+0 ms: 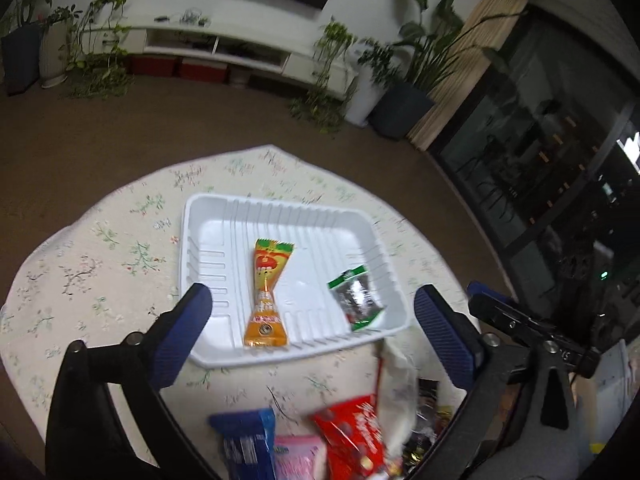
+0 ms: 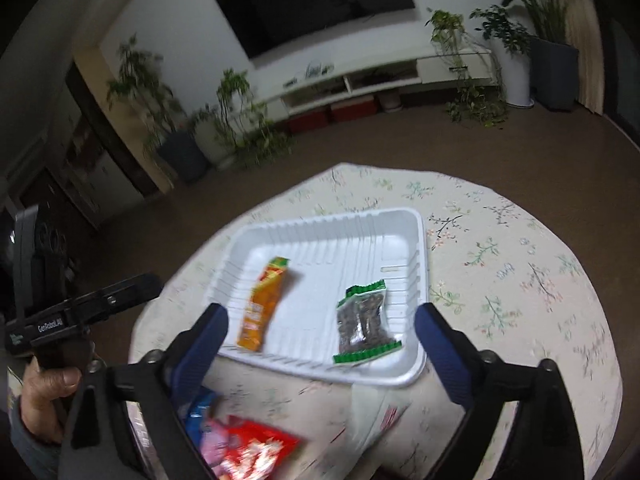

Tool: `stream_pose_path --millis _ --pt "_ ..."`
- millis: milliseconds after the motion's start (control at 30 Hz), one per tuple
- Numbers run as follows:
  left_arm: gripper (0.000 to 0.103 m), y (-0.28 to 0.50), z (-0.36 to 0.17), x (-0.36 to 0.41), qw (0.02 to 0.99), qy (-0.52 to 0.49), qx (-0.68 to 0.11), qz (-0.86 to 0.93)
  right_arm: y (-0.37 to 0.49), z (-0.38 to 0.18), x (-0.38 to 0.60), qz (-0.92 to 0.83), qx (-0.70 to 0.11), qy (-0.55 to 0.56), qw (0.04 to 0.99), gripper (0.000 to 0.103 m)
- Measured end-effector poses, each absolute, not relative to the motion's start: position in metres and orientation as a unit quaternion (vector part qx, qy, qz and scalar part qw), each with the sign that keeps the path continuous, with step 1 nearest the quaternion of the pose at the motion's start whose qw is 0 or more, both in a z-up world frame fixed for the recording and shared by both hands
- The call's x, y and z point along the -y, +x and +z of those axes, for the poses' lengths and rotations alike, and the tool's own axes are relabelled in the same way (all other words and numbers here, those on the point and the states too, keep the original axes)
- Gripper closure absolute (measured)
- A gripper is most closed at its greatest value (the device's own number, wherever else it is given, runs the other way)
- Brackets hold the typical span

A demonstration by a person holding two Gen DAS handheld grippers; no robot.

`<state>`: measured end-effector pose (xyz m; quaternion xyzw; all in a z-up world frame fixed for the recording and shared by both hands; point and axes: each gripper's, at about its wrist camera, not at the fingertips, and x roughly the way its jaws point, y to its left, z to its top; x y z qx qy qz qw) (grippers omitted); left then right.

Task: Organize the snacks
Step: 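Grasp the pink-white wrapped bar with the left gripper while the right gripper reaches the white-green packet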

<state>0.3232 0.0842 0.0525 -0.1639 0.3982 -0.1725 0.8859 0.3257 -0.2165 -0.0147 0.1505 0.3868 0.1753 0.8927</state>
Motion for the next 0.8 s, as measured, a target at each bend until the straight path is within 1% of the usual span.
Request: stream_pose_path --millis 100,200,267,333,467,600,633,667,700,733,767,800 --pt "0.0 0.277 0.08 -0.102 0.898 -0.163 -0.367 -0.179 0.283 0.001 0.23 0.203 -0.351 0.201 0.892 0.0" --pt "0.0 0.222 0.098 -0.125 0.92 -0.14 -0.331 -0.157 0.24 0.008 0.239 0.225 -0.317 0.238 0.89 0.0" --pt "0.0 0.188 0.102 -0.134 0.931 -0.125 -0.311 -0.143 0.214 0.005 0.241 0.24 -0.309 0.255 0.884 0.0" --pt "0.0 0.155 0.097 -0.143 0.936 -0.115 -0.314 -0.108 0.192 -0.002 0.24 0.241 -0.315 0.256 0.882 0.0" --pt "0.0 0.111 0.054 -0.163 0.919 -0.181 -0.347 -0.038 0.152 -0.02 0.232 0.236 -0.332 0.243 0.88 0.0" --pt "0.002 0.096 -0.013 -0.167 0.885 -0.218 -0.411 0.009 0.123 -0.038 0.225 0.205 -0.346 0.233 0.885 0.001" --pt "0.002 0.097 -0.023 -0.164 0.881 -0.212 -0.423 0.018 0.119 -0.041 0.223 0.199 -0.352 0.227 0.886 0.004" --pt "0.003 0.097 -0.033 -0.163 0.875 -0.21 -0.434 0.03 0.116 -0.043 0.219 0.192 -0.361 0.213 0.887 0.01" --pt "0.007 0.098 -0.04 -0.163 0.87 -0.217 -0.441 0.034 0.115 -0.044 0.217 0.188 -0.366 0.203 0.889 0.012" --pt "0.01 0.1 -0.042 -0.162 0.87 -0.215 -0.443 0.036 0.112 -0.044 0.216 0.185 -0.369 0.194 0.89 0.017" --pt "0.011 0.102 -0.045 -0.161 0.871 -0.204 -0.444 0.045 0.109 -0.044 0.214 0.18 -0.37 0.183 0.893 0.019" --pt "0.016 0.107 -0.048 -0.16 0.87 -0.199 -0.447 0.052 0.107 -0.044 0.213 0.178 -0.367 0.178 0.895 0.019"
